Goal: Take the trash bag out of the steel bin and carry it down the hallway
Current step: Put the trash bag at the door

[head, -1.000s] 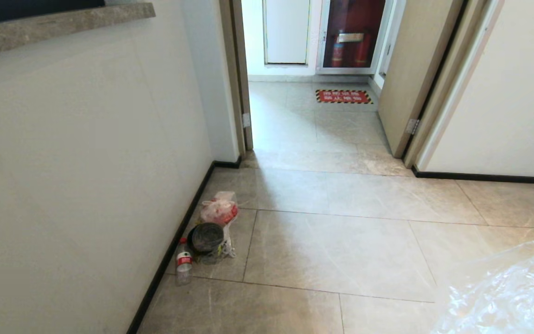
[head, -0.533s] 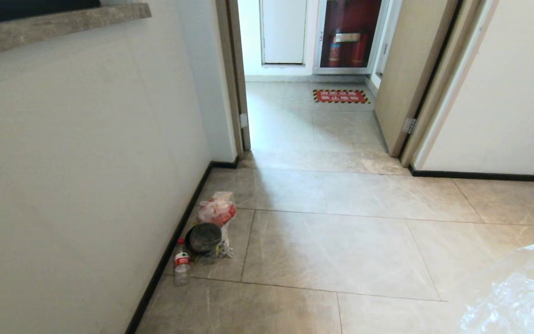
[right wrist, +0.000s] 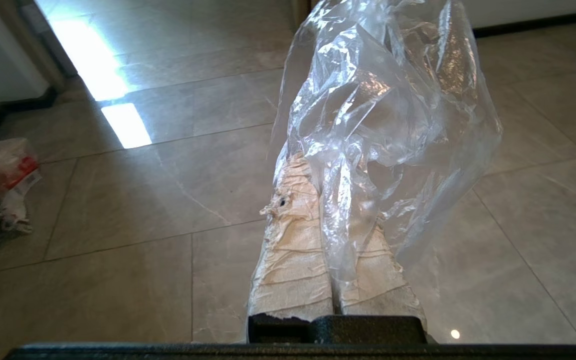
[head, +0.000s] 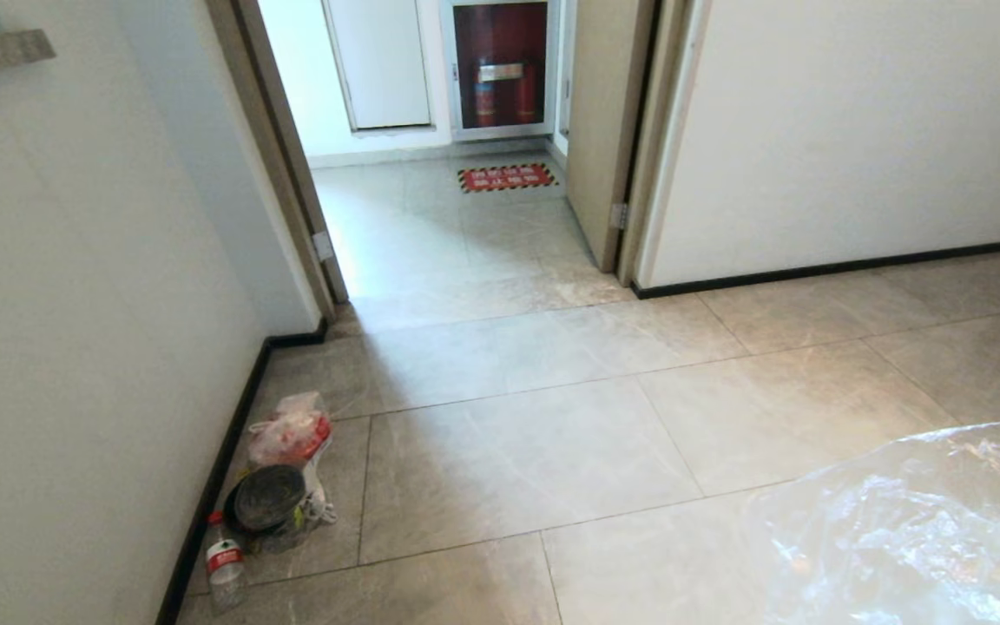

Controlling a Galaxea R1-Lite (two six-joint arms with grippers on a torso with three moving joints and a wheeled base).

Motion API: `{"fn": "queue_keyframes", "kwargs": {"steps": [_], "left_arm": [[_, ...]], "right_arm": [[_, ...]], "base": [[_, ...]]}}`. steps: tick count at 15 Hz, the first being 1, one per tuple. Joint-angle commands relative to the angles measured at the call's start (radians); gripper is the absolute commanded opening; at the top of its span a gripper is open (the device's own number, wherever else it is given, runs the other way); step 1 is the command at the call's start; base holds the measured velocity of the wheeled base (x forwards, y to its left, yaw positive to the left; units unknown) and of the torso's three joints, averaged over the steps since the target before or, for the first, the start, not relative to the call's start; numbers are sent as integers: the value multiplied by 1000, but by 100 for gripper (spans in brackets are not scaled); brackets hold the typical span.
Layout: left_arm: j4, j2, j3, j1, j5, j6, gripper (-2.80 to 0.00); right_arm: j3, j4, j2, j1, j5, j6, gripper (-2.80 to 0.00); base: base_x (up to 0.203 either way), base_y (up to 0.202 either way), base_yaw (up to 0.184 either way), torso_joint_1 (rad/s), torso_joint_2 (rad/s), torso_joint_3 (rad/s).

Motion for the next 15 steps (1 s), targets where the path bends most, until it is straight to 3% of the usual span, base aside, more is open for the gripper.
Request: {"fn": "queue_keyframes", "kwargs": {"steps": [1,12,15], "left_arm": [[0,0,0,0,0,-1,-280],[-1,0,0,0,0,2,-280],[-2,0,0,0,0,2,-280]], "right_arm": [[2,-1,1,-1,1,2,-280],[0,0,1,1,-2,-4,-280],[0,0,1,1,-2,-4,-280]], "base": [[-2,5,-122,2,2,4],[0,0,-7,0,0,0],[-2,-7,153,4,4,5]]}}
